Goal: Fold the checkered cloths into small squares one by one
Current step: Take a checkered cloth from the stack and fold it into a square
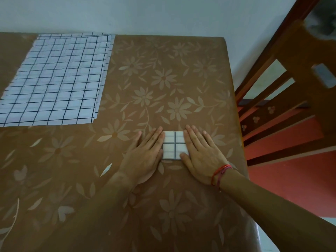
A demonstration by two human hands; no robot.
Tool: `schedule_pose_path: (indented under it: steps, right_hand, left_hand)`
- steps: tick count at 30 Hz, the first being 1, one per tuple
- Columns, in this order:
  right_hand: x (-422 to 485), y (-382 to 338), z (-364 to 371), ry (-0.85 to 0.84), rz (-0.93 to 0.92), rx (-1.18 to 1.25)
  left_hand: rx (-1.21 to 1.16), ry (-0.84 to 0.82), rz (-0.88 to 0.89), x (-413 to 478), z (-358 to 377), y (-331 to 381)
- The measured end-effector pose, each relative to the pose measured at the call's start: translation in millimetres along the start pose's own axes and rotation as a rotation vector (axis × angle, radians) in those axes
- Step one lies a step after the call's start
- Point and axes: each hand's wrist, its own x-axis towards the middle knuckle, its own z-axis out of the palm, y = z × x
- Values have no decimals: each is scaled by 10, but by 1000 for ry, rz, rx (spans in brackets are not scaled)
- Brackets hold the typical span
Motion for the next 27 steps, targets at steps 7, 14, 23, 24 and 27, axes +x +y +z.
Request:
schedule_pose_path:
  steps: [7,14,23,24,27]
  right_hand:
    - [-1,-25,6,9,21,-2]
    - [7,-5,22,9,3,-4]
    - [26,-32,-56,-71,11,8]
    - [34,-38,-86,-83,16,4]
    - [54,-138,-220,-44,41,19]
  left_hand:
    - [-127,52,33,49,-16,435]
    - [-87,-32,23,1,6,178]
    - [-157,-90,-30,3,-99,27]
    - [-148,-87,-19,0,-98,5]
    - [-65,-83,-18,-27,-53,6]
